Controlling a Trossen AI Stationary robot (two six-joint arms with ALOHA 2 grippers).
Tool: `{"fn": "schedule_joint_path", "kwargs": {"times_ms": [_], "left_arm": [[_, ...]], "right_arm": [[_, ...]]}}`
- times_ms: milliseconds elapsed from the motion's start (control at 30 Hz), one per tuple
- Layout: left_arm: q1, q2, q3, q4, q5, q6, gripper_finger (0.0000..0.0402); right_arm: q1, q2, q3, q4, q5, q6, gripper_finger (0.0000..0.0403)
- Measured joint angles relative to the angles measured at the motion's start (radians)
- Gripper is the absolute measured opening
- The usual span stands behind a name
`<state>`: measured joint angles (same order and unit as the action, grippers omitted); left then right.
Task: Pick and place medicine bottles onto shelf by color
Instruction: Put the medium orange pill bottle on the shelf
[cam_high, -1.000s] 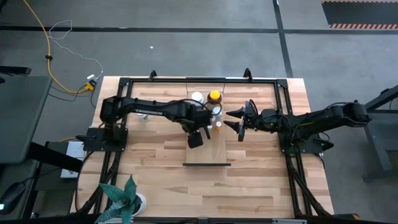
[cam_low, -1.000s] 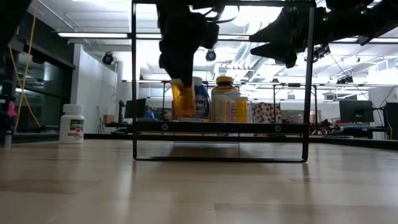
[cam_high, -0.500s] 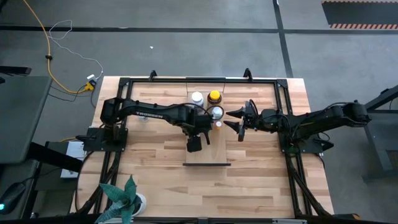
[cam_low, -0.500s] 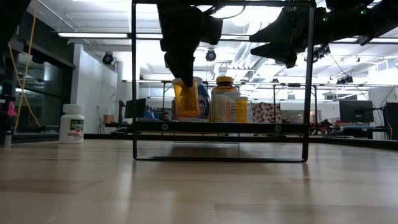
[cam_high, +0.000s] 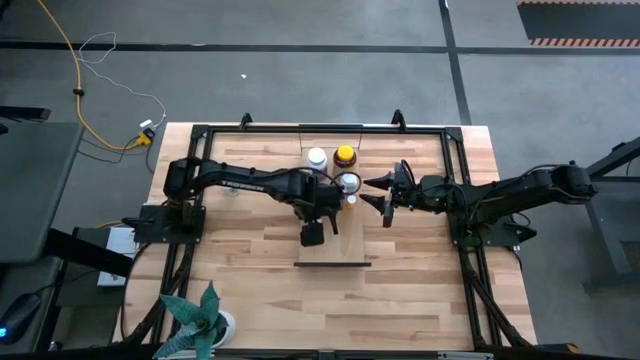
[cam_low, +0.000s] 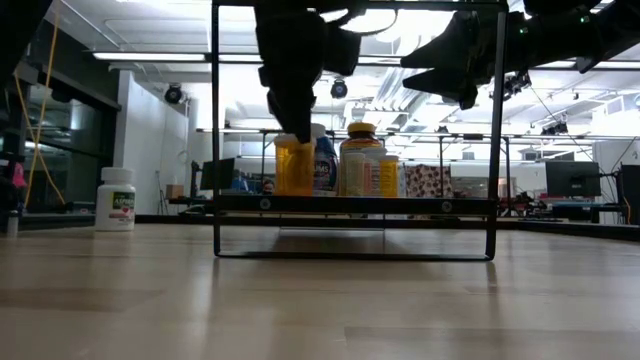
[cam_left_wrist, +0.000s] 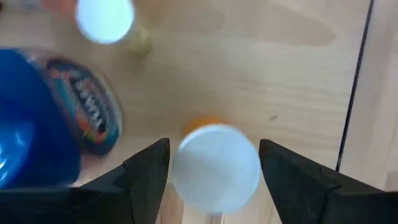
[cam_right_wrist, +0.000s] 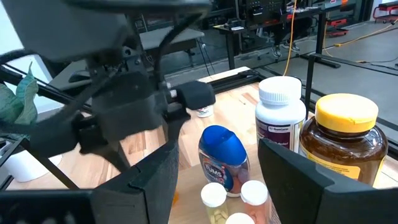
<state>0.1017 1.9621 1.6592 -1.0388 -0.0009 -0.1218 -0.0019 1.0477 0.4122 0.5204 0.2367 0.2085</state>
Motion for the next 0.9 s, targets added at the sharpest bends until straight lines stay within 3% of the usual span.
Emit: {"fn": "schedule_joint_path", "kwargs": {"times_ms": [500, 900], "left_arm": [[0.024, 0.005, 0.011, -0.007, 0.024, 0.002, 0.026], [0.032, 0.003, 0.181, -0.096, 0.084, 0.021, 0.0257]], "right_arm": [[0.0, 0.0, 0.0, 0.0, 0.0, 0.0, 0.0211], [0.0, 0.0, 0.0, -0.001, 0.0, -0.006, 0.0211]]}}
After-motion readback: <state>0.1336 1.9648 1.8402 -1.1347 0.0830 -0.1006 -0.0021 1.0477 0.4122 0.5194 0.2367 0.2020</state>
